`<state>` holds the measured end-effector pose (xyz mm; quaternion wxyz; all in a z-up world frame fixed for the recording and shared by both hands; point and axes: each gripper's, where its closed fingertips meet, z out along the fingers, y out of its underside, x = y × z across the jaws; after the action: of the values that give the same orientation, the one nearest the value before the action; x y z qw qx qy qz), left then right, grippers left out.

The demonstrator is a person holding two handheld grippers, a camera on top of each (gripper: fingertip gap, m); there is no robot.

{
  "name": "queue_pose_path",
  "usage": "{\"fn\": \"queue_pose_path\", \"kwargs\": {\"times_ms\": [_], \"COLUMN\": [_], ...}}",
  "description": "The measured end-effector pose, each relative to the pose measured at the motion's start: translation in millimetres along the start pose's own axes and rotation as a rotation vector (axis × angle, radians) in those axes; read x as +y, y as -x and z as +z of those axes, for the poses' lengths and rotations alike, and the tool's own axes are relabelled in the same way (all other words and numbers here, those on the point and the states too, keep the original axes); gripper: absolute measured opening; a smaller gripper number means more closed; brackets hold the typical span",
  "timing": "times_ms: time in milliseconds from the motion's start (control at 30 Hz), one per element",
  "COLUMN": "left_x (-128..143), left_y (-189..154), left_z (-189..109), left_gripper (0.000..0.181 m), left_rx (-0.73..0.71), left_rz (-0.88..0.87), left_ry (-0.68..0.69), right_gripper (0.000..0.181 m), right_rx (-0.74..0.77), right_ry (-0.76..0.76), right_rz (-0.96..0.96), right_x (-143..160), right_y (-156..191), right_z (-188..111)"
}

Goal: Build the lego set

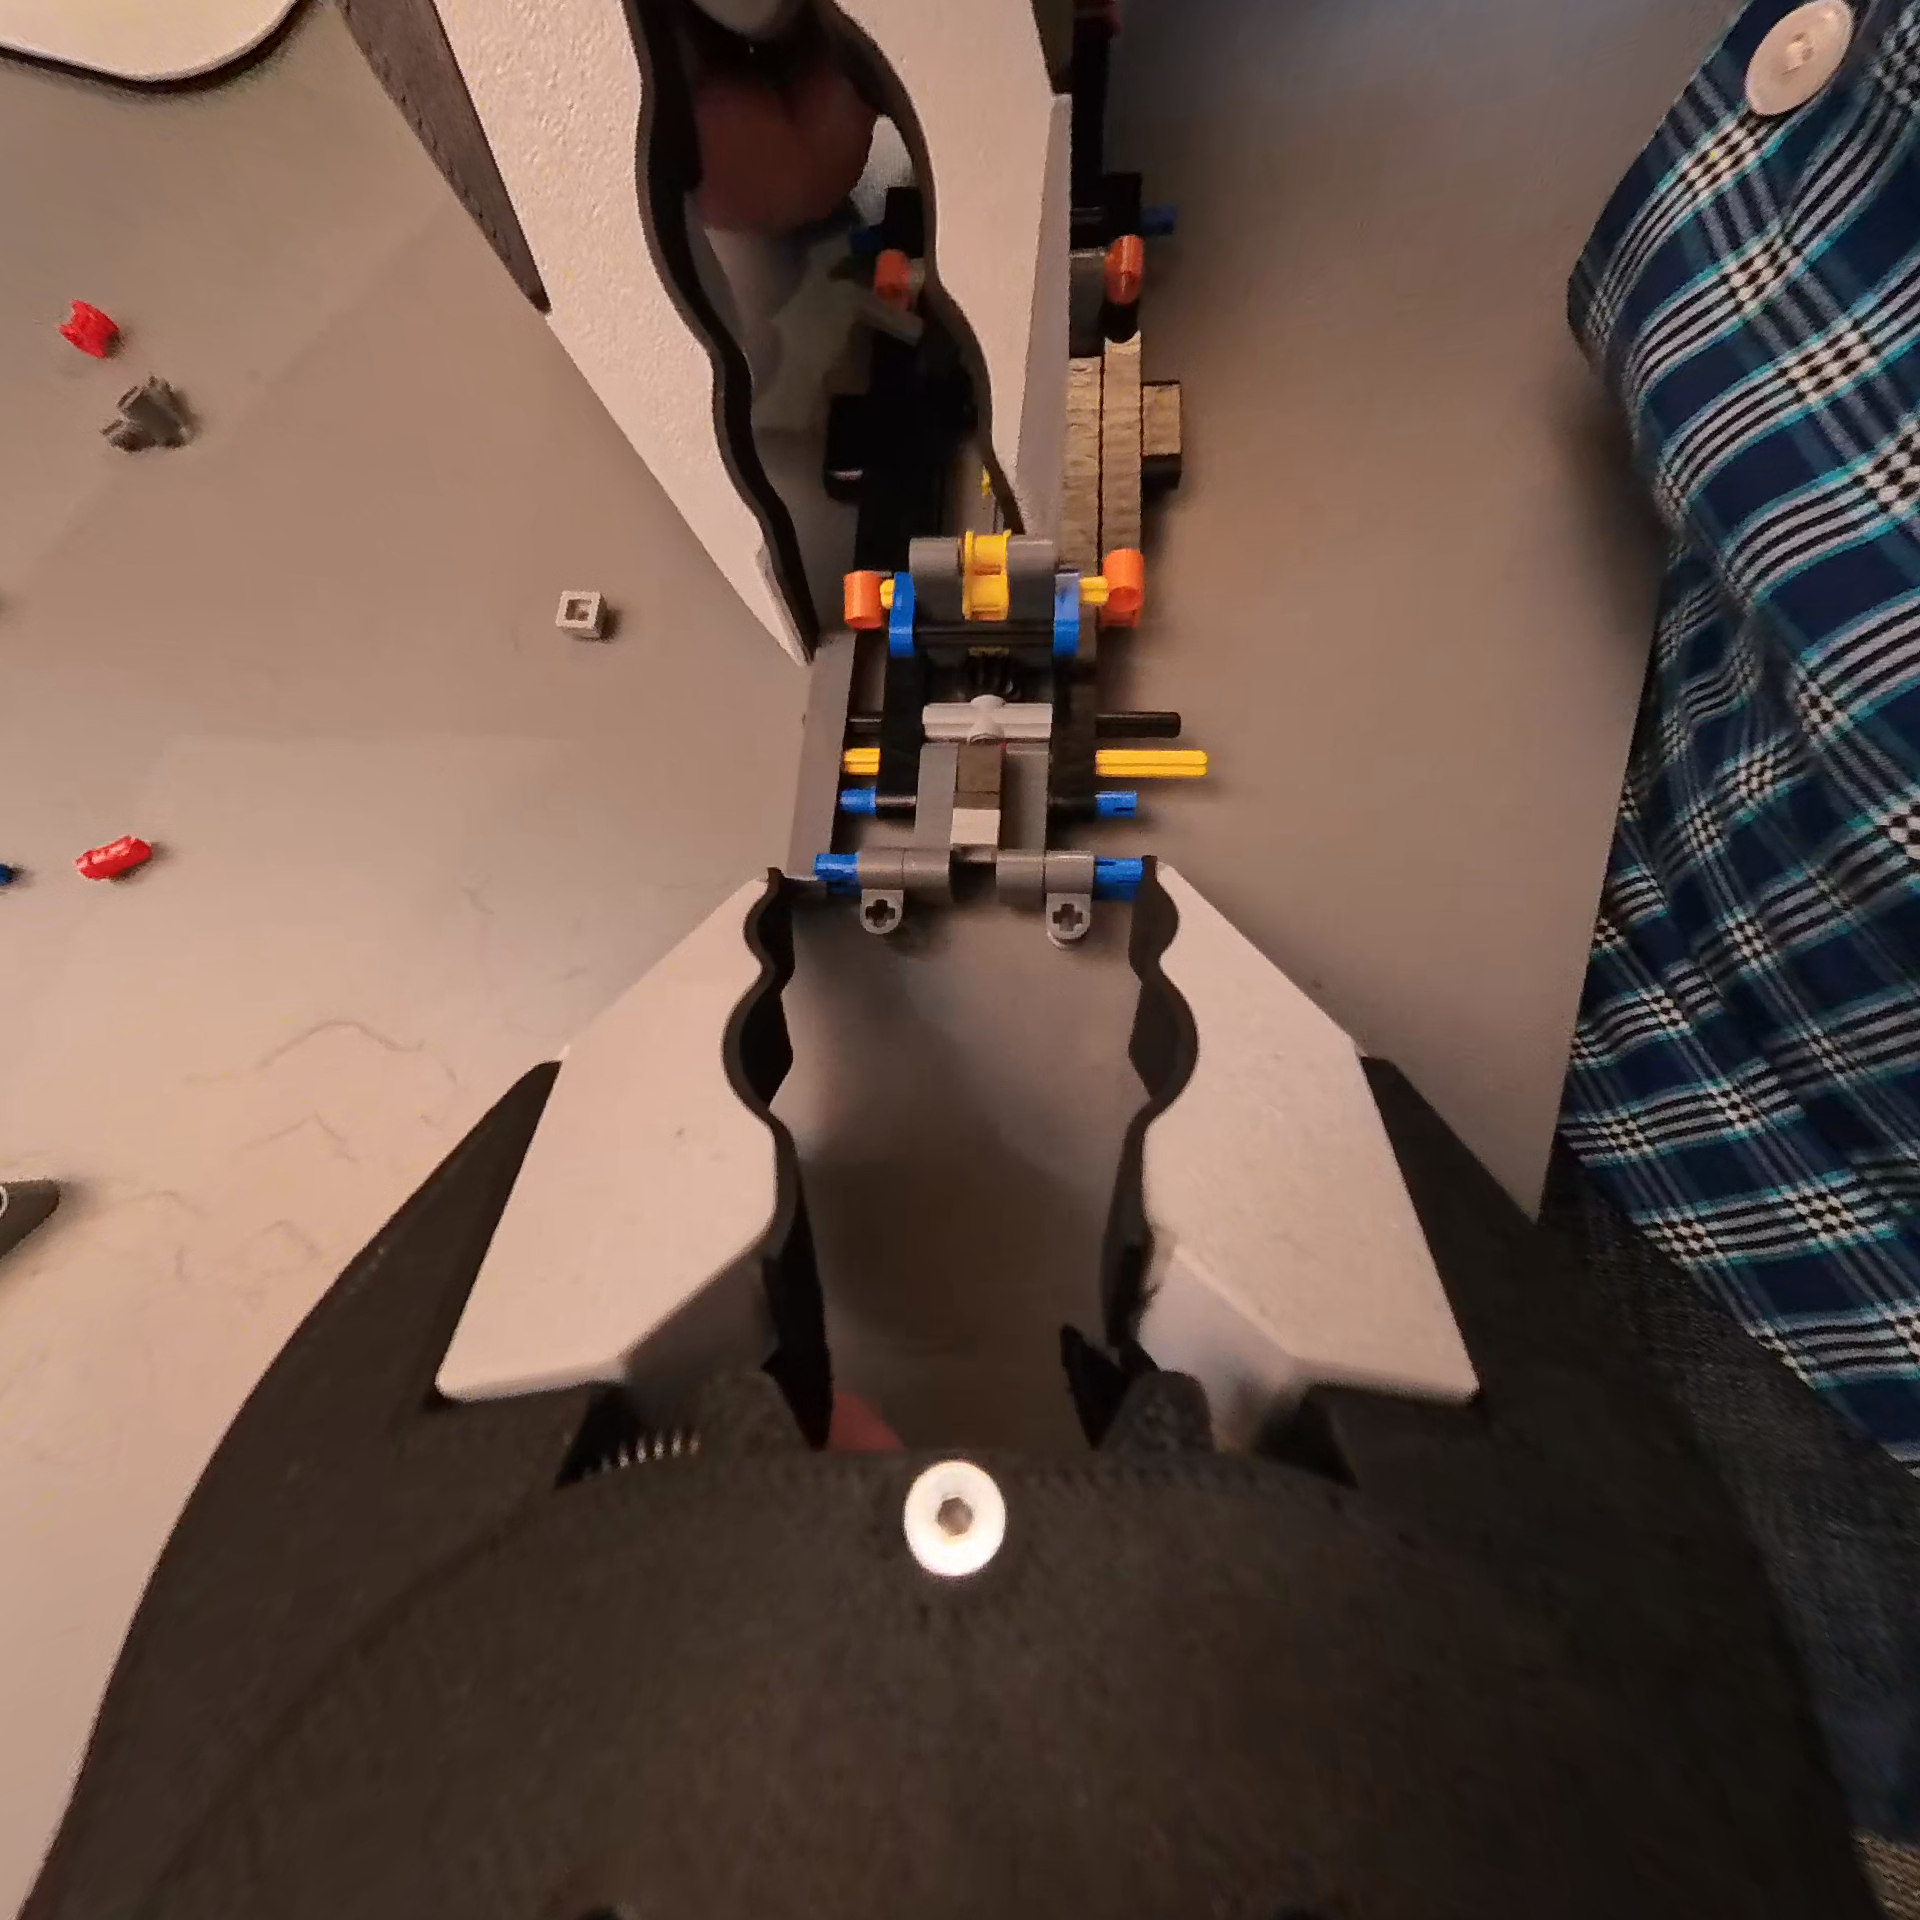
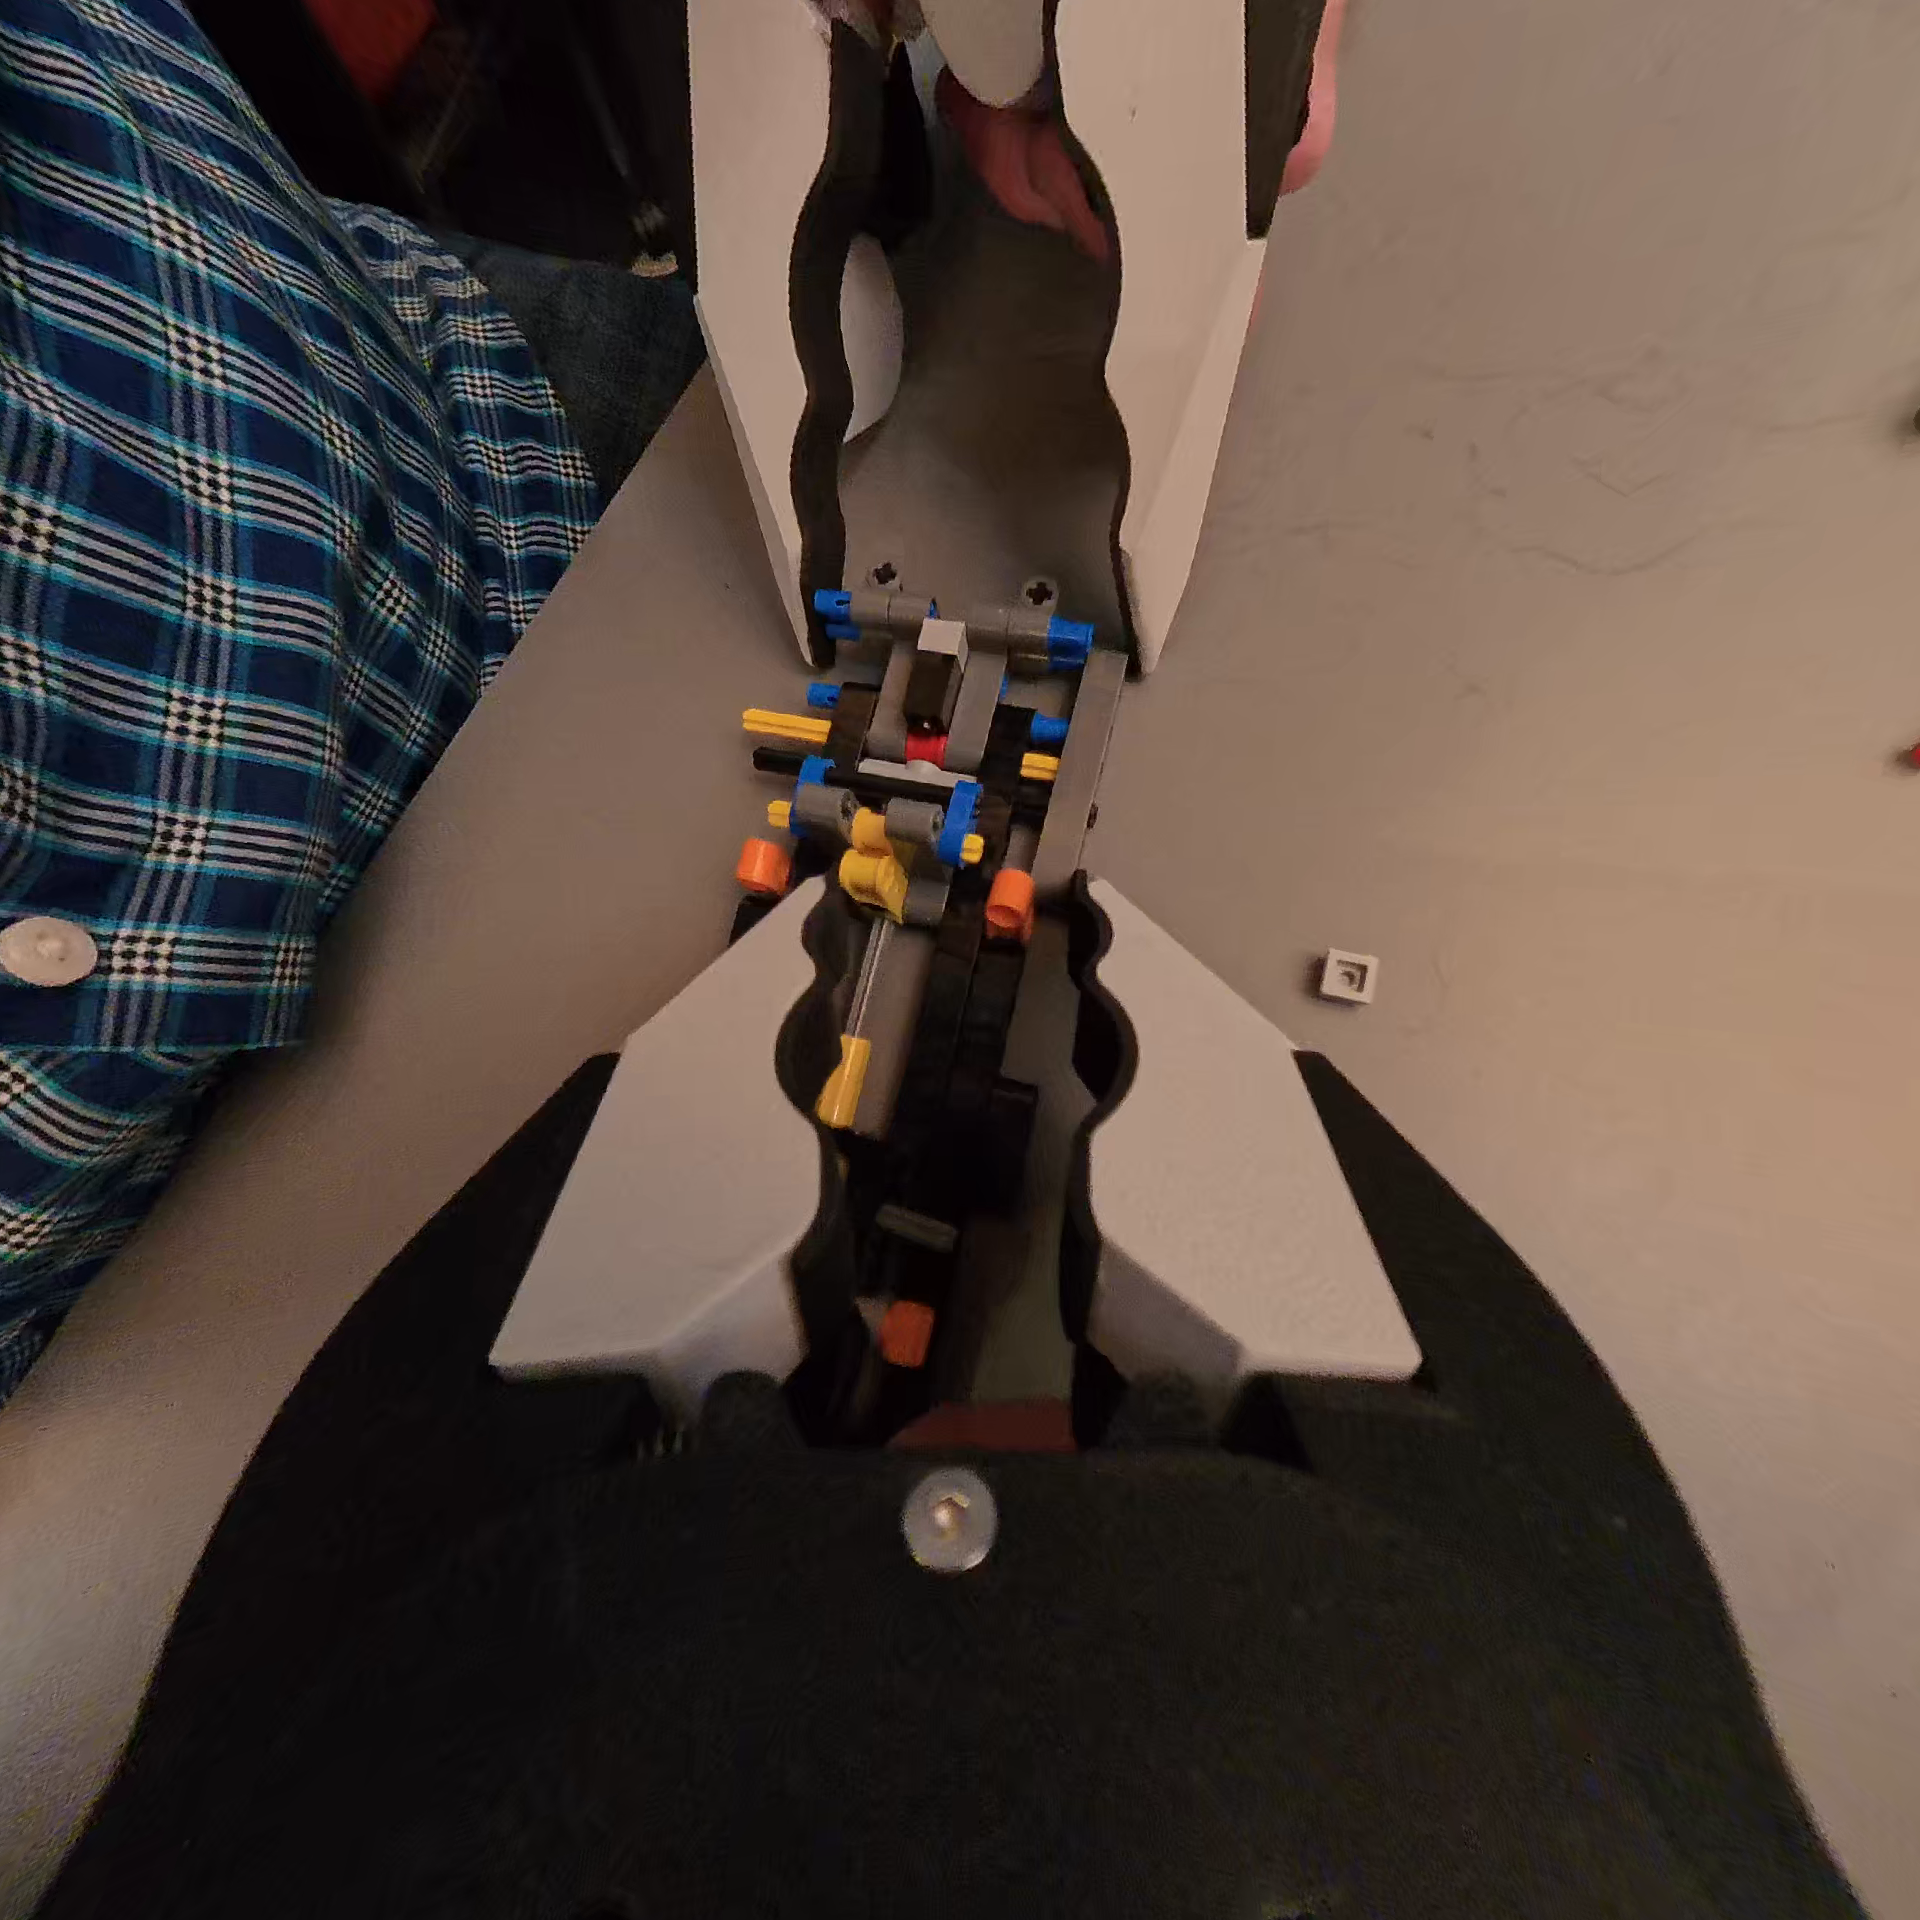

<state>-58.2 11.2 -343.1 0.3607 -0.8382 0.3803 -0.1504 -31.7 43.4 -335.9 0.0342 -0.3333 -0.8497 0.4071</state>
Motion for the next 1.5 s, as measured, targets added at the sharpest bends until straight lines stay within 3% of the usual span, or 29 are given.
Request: {"fn": "queue_pose_path", "kwargs": {"times_ms": [800, 833, 1033, 1133, 1200, 1300, 1400, 1500], "left_x": [-3, -4, 3, -4, 8, 25, 36, 44], "left_y": [-1, -1, 11, 44, 85, 138, 176, 189], "left_z": [3, 3, -17, -43, -58, -66, -63, -53], "left_gripper": [0.057, 0.057, 0.075, 0.060, 0.051, 0.045, 0.040, 0.031], "left_rx": [-0.016, -0.020, -0.010, -0.121, -0.288, -0.412, -0.436, -0.370], "left_rz": [0.012, 0.005, -0.089, -0.116, -0.043, 0.067, 0.198, 0.274], "left_ry": [-0.005, -0.006, -0.026, -0.085, -0.002, 0.132, 0.233, 0.323], "right_gripper": [0.035, 0.043, 0.046, 0.037, 0.037, 0.035, 0.037, 0.036], "right_rx": [-0.019, -0.007, 0.079, 0.161, 0.191, 0.251, 0.273, 0.291], "right_ry": [0.002, 0.000, -0.039, -0.086, -0.110, -0.100, -0.102, -0.092], "right_rz": [0.003, 0.016, 0.048, 0.075, 0.077, 0.076, 0.077, 0.088], "right_x": [0, 1, -3, -23, -37, -46, -50, -44], "right_y": [3, 1, -11, -31, -41, -52, -50, -44], "right_z": [-2, -3, -24, -38, -43, -44, -45, -47]}}
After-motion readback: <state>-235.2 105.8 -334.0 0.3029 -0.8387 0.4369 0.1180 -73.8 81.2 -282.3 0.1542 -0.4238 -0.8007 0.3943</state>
